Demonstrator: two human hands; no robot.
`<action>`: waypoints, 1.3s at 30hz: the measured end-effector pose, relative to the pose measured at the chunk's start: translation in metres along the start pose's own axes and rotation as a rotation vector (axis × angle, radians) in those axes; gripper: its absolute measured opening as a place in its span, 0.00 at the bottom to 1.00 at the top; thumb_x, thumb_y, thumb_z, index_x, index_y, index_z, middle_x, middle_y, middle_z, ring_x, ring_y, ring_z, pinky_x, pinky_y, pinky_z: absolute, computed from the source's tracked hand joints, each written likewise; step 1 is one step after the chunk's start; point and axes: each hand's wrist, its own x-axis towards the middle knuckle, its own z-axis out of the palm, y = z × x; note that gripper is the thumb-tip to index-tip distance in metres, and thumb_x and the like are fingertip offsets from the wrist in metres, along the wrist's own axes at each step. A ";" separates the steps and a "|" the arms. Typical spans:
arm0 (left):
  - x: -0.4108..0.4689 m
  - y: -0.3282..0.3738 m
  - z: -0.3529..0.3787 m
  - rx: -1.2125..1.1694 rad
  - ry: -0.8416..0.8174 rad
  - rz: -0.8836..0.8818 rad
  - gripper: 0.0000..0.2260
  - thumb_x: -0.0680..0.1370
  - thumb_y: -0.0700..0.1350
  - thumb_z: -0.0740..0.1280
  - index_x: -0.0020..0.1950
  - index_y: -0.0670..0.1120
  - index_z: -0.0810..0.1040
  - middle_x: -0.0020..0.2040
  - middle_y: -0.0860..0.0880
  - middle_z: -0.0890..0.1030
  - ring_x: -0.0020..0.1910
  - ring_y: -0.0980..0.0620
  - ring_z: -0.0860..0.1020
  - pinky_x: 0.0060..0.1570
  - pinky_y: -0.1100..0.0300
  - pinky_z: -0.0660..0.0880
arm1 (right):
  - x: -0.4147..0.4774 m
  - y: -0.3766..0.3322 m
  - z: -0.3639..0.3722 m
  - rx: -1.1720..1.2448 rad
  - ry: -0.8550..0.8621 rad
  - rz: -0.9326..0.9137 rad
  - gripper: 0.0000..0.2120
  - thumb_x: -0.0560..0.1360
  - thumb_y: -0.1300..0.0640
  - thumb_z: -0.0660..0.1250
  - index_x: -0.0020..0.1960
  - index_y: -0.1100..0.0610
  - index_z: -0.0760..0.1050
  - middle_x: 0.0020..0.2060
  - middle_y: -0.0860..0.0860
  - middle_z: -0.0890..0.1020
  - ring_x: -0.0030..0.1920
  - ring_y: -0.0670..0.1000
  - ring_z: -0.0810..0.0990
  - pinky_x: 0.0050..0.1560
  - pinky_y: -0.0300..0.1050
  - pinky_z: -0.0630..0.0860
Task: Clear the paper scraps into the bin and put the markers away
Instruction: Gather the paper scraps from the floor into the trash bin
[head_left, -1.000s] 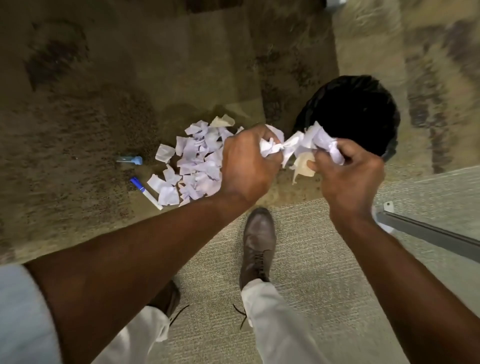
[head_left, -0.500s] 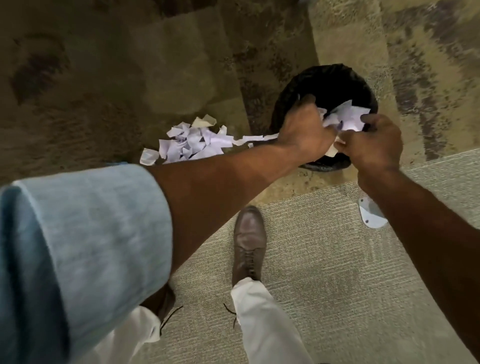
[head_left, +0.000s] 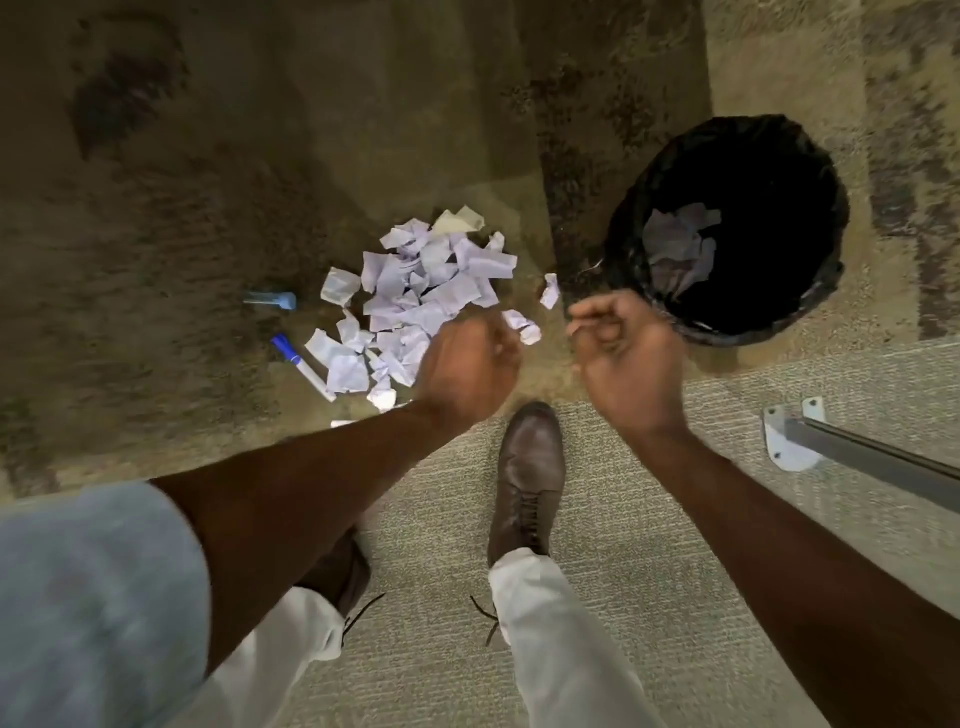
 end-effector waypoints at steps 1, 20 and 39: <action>-0.003 -0.023 -0.002 0.075 0.002 -0.041 0.03 0.76 0.49 0.70 0.46 0.52 0.78 0.45 0.52 0.84 0.47 0.48 0.84 0.45 0.54 0.81 | -0.002 0.000 0.016 -0.066 -0.090 0.006 0.10 0.78 0.59 0.75 0.58 0.58 0.81 0.49 0.52 0.87 0.45 0.50 0.86 0.47 0.55 0.86; 0.077 -0.181 -0.010 0.717 0.036 0.069 0.66 0.61 0.69 0.80 0.85 0.41 0.49 0.82 0.30 0.57 0.77 0.27 0.65 0.63 0.35 0.77 | 0.121 0.051 0.175 -0.768 -0.349 -0.302 0.62 0.66 0.23 0.71 0.87 0.47 0.45 0.85 0.63 0.52 0.85 0.68 0.51 0.83 0.65 0.57; 0.086 -0.190 0.011 0.441 0.052 0.269 0.16 0.70 0.30 0.73 0.57 0.38 0.84 0.52 0.35 0.84 0.53 0.35 0.81 0.60 0.46 0.76 | 0.096 0.059 0.190 -0.735 -0.348 -0.439 0.11 0.78 0.61 0.69 0.59 0.58 0.84 0.63 0.60 0.84 0.57 0.64 0.84 0.56 0.52 0.81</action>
